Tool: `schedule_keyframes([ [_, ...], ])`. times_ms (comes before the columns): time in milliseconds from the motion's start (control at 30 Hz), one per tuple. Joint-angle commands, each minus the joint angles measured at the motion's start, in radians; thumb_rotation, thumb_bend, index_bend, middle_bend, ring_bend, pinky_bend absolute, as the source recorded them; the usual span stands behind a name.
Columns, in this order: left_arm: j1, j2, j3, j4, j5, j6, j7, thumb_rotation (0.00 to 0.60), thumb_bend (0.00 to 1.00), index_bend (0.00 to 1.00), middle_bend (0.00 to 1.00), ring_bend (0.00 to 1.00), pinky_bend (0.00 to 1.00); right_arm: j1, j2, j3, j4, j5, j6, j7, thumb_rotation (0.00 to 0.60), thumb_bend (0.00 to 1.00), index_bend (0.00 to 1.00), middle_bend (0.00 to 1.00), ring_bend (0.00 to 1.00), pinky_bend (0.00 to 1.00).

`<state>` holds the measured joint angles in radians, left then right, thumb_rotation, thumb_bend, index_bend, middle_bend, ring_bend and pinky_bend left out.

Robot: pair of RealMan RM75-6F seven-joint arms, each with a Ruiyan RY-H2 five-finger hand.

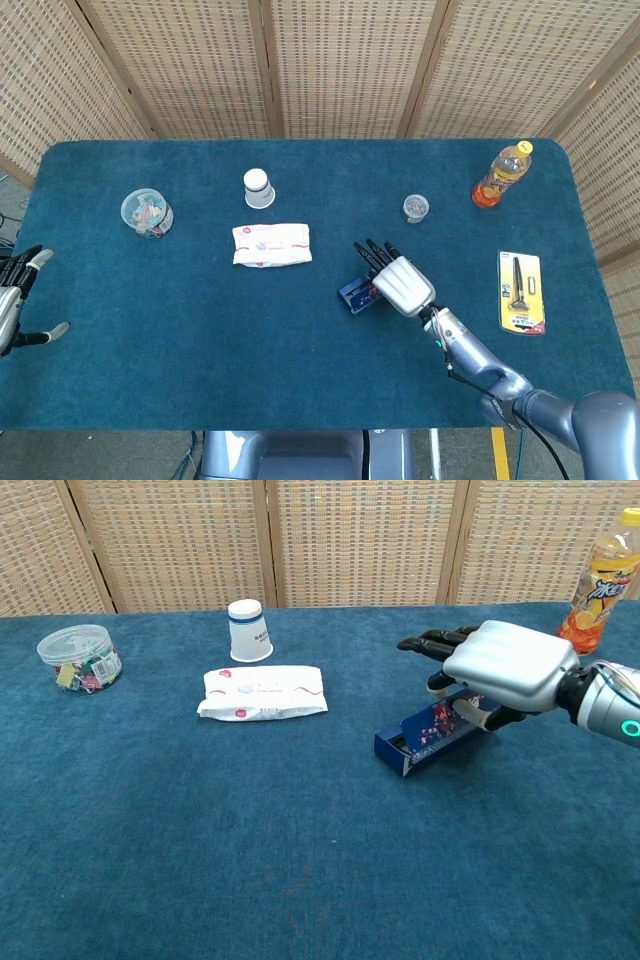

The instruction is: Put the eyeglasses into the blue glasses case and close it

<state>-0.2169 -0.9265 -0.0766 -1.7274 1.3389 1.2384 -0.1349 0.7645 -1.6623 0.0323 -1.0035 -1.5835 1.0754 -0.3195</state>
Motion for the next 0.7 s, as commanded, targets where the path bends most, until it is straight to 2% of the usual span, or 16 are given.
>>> schedule_keyframes([
  [33, 0.000, 0.000, 0.000, 0.000, -0.001, 0.000, 0.000, 0.600, 0.12, 0.00, 0.00, 0.00, 0.00, 0.021, -0.011, 0.022, 0.002, 0.026, -0.043, -0.030, 0.600, 0.62, 0.63, 0.00, 0.00, 0.20],
  [200, -0.001, 0.002, -0.002, 0.003, -0.005, -0.004, -0.008, 0.600, 0.12, 0.00, 0.00, 0.00, 0.00, 0.044, -0.037, 0.047, 0.022, 0.065, -0.101, -0.075, 0.600, 0.62, 0.63, 0.00, 0.00, 0.20],
  [367, -0.002, 0.006, -0.004, 0.007, -0.007, -0.008, -0.022, 0.600, 0.12, 0.00, 0.00, 0.00, 0.00, 0.048, -0.052, 0.056, 0.031, 0.079, -0.108, -0.089, 0.600, 0.61, 0.62, 0.00, 0.00, 0.20],
  [467, -0.003, 0.006, -0.005, 0.009, -0.008, -0.010, -0.027, 0.600, 0.12, 0.00, 0.00, 0.00, 0.00, 0.047, -0.054, 0.056, 0.031, 0.078, -0.101, -0.084, 0.600, 0.50, 0.50, 0.00, 0.00, 0.20],
  [533, -0.004, 0.006, -0.004, 0.009, -0.007, -0.011, -0.027, 0.600, 0.12, 0.00, 0.00, 0.00, 0.00, 0.047, -0.054, 0.056, 0.030, 0.076, -0.096, -0.080, 0.600, 0.44, 0.38, 0.00, 0.00, 0.20],
  [700, -0.003, 0.005, -0.003, 0.007, -0.005, -0.009, -0.023, 0.600, 0.12, 0.00, 0.00, 0.00, 0.00, 0.047, -0.055, 0.059, 0.029, 0.079, -0.093, -0.075, 0.600, 0.37, 0.20, 0.00, 0.00, 0.20],
])
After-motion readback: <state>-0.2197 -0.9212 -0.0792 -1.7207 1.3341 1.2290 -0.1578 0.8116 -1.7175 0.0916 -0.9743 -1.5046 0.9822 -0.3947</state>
